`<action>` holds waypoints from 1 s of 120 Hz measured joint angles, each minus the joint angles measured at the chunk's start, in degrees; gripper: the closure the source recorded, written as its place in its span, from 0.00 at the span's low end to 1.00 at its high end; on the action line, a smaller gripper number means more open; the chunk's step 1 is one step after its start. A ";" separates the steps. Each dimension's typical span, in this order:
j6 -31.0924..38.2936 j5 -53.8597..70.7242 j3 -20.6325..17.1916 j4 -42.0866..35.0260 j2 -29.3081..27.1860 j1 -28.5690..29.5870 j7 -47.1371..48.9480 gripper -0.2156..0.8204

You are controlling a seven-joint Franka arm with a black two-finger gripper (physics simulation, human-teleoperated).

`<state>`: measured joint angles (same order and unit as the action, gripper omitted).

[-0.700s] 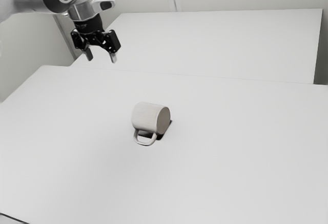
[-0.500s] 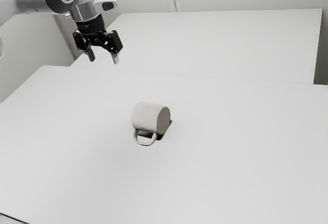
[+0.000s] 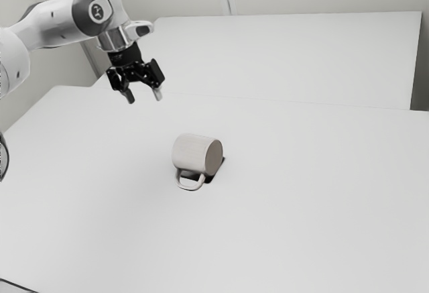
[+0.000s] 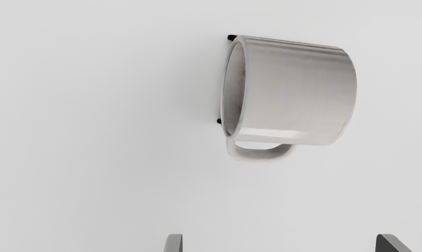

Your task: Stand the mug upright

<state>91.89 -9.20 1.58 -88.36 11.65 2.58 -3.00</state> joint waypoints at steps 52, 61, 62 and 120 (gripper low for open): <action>5.92 -8.92 -0.18 -4.99 5.90 3.80 -9.40 0.21; 7.36 -10.41 -0.47 -5.99 6.66 4.52 -11.10 0.21; 7.50 -10.60 -0.49 -6.09 6.73 4.56 -11.29 0.21; 12.91 -24.79 -0.61 -10.08 10.97 6.66 -23.57 0.21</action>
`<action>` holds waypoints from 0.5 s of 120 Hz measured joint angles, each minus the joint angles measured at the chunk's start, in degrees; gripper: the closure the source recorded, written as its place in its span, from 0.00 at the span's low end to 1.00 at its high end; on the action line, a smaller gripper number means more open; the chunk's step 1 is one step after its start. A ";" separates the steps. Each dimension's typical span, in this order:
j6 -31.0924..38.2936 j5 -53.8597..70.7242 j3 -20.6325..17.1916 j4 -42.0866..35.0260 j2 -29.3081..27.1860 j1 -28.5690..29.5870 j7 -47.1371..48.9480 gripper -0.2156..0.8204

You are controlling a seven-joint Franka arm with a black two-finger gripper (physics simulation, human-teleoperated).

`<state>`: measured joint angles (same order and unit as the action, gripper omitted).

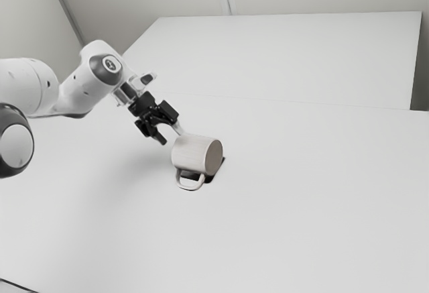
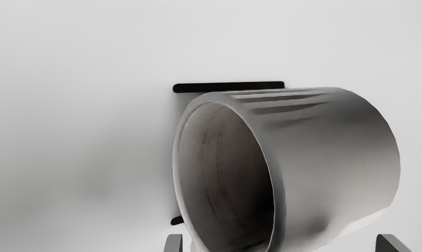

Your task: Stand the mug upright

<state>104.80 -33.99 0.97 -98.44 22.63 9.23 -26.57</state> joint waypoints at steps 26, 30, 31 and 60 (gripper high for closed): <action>0.49 -7.63 0.00 -2.22 0.96 0.64 -5.64 0.21; 0.49 -8.73 0.00 -2.58 0.97 0.65 -6.38 0.21; 0.49 -9.00 0.00 -2.70 0.97 0.66 -6.56 0.21; -0.19 -19.04 -0.08 -6.14 0.99 0.70 -12.42 0.21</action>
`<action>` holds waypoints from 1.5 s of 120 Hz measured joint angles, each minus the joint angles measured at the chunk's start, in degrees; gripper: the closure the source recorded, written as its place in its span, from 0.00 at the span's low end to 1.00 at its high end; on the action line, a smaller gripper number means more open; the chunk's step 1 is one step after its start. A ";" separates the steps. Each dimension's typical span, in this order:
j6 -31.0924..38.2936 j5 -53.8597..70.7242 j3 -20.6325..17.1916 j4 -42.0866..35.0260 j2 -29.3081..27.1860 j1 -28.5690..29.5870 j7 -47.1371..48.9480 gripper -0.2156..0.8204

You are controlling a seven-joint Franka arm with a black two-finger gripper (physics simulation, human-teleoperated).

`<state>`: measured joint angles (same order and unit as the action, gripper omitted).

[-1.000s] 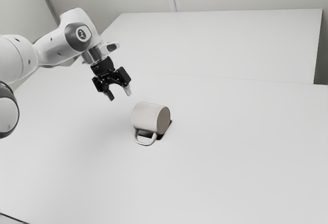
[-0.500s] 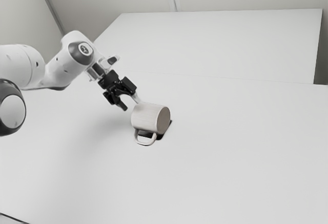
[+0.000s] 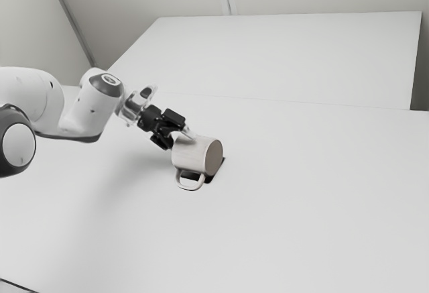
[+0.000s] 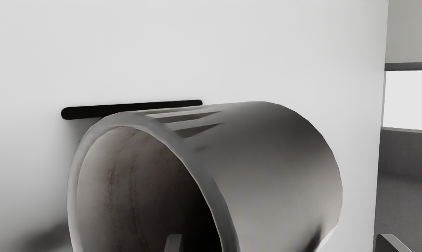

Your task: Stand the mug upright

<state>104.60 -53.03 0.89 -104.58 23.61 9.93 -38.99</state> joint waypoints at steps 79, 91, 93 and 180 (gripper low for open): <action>-0.45 -7.07 -2.59 -2.37 -4.29 0.04 -10.07 0.93; -0.14 -6.38 -3.38 -2.82 -8.79 -0.63 -10.64 0.94; -0.08 -5.99 -3.46 -2.87 -9.61 -0.77 -10.66 0.94; 11.97 40.74 -6.20 -24.07 -37.31 -9.41 7.13 0.96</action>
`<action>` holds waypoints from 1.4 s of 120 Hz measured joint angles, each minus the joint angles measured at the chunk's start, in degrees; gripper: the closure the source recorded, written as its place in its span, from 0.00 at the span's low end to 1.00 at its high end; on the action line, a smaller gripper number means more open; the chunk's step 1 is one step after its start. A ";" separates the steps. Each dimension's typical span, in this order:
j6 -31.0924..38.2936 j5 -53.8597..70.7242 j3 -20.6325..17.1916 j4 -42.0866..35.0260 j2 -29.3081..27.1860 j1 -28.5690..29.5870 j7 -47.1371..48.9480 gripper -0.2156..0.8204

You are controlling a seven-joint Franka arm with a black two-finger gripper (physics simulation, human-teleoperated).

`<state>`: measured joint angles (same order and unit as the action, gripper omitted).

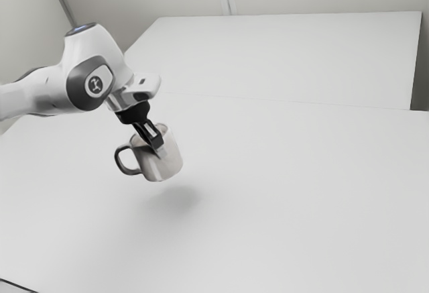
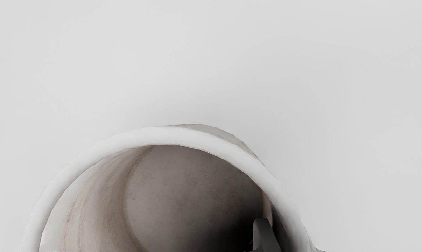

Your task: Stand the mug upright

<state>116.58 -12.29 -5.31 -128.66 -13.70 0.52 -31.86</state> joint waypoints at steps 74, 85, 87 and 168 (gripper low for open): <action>23.59 7.82 -0.34 -17.86 -2.82 0.80 10.03 0.96; 25.01 8.33 -0.22 -18.78 -2.20 0.91 10.92 0.96; 25.21 8.44 -0.20 -18.85 -2.03 0.94 11.07 0.96; 26.57 8.49 -0.02 -16.49 1.23 0.70 13.73 0.41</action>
<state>143.15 -3.80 -5.33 -145.14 -12.46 1.22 -18.13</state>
